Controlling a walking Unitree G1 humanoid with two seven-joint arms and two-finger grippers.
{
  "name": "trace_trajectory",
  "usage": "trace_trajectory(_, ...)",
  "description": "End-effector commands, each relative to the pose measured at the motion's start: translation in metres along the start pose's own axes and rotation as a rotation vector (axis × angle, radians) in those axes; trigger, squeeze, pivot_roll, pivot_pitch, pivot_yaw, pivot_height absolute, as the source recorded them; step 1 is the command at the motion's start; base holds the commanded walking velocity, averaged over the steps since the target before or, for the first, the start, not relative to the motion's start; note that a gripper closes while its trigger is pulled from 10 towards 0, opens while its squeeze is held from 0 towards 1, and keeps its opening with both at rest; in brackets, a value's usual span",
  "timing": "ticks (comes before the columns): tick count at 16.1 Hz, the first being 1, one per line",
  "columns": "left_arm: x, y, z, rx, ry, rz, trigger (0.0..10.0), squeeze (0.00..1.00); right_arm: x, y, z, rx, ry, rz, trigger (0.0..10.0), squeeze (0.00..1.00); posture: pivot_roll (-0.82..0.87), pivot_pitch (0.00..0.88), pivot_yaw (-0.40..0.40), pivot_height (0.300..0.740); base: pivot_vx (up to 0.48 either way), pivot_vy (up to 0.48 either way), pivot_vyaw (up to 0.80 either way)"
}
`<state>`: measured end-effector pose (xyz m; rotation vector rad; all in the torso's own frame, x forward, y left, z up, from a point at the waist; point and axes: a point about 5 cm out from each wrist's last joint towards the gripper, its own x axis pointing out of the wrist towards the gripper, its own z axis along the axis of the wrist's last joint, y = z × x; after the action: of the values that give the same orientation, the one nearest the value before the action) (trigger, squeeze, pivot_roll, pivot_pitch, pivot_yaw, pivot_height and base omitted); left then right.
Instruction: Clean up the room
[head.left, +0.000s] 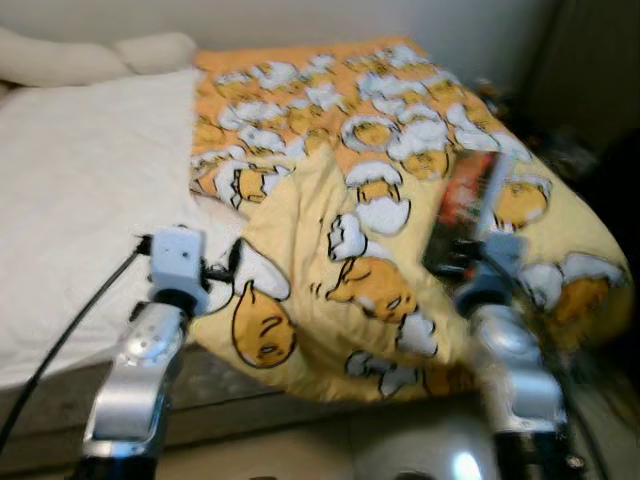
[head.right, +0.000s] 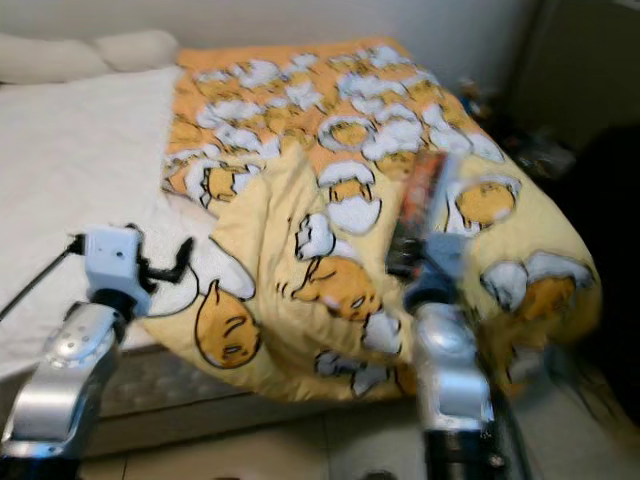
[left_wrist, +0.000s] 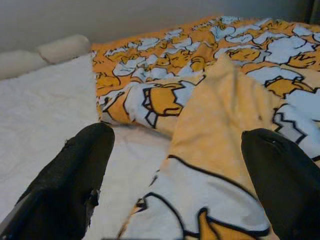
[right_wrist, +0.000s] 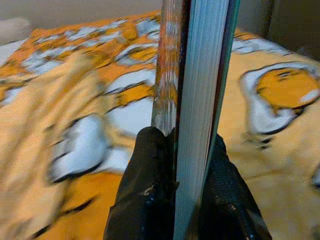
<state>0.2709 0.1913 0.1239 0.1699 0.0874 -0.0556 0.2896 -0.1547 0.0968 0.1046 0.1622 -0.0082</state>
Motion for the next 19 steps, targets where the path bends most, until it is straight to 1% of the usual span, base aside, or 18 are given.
trace_trajectory(1,0.001,-0.003,0.0,-0.013,-0.001,-0.009,10.0,0.0,0.004,-0.004,0.019,0.006,-0.071,-0.004,10.0,0.0,-0.01,0.0,0.061,0.74,0.0,0.428,0.0)
trace_trajectory(2,0.001,-0.003,0.0,-0.014,-0.001,-0.01,10.0,0.0,0.005,-0.003,0.021,0.019,-0.074,-0.004,10.0,0.0,0.0,0.0,0.061,0.74,0.0,0.428,0.0)
trace_trajectory(4,0.004,-0.004,0.003,-0.005,-0.005,-0.015,10.0,0.0,0.007,0.004,0.024,0.038,-0.077,0.021,10.0,0.0,0.02,0.0,0.054,0.74,0.0,0.431,0.0)
trace_trajectory(7,0.005,-0.004,0.005,-0.008,-0.011,-0.013,10.0,0.0,0.007,0.01,0.024,0.027,-0.079,0.056,10.0,0.0,0.01,0.0,0.063,0.74,0.0,0.425,0.0)
trace_trajectory(8,0.005,-0.004,0.005,-0.008,-0.011,-0.013,10.0,0.0,0.007,0.01,0.024,0.027,-0.079,0.056,10.0,0.0,0.01,0.0,0.063,0.74,0.0,0.428,0.0)
trace_trajectory(10,0.003,-0.005,0.001,-0.019,-0.002,-0.006,10.0,0.0,0.006,0.012,0.024,-0.028,-0.077,0.095,10.0,0.0,-0.01,0.0,0.055,0.74,0.0,0.429,0.0)
trace_trajectory(12,0.004,-0.004,0.002,-0.023,-0.004,-0.003,10.0,0.0,0.006,0.014,0.024,-0.05,-0.072,0.117,10.0,0.0,-0.01,0.0,0.056,0.74,0.0,0.428,0.0)
trace_trajectory(14,0.004,-0.004,0.002,-0.027,-0.005,-0.001,10.0,0.0,0.007,0.013,0.024,-0.057,-0.057,0.116,10.0,0.0,-0.01,0.0,0.062,0.74,0.0,0.431,0.0)
trace_trajectory(15,0.004,-0.004,0.003,-0.027,-0.006,0.0,10.0,0.0,0.009,0.008,0.022,-0.061,-0.038,0.094,10.0,0.0,0.0,0.0,0.058,0.74,0.0,0.431,0.0)
trace_trajectory(17,0.004,-0.004,0.004,-0.018,-0.009,-0.001,10.0,0.0,0.009,0.007,0.019,-0.048,-0.024,0.08,10.0,0.0,0.02,0.0,0.053,0.74,0.0,0.433,0.0)
trace_trajectory(19,0.006,-0.002,0.007,-0.011,-0.015,0.001,10.0,0.0,0.009,0.013,0.015,-0.051,-0.013,0.095,10.0,0.0,0.01,0.0,0.061,0.74,0.0,0.428,0.0)
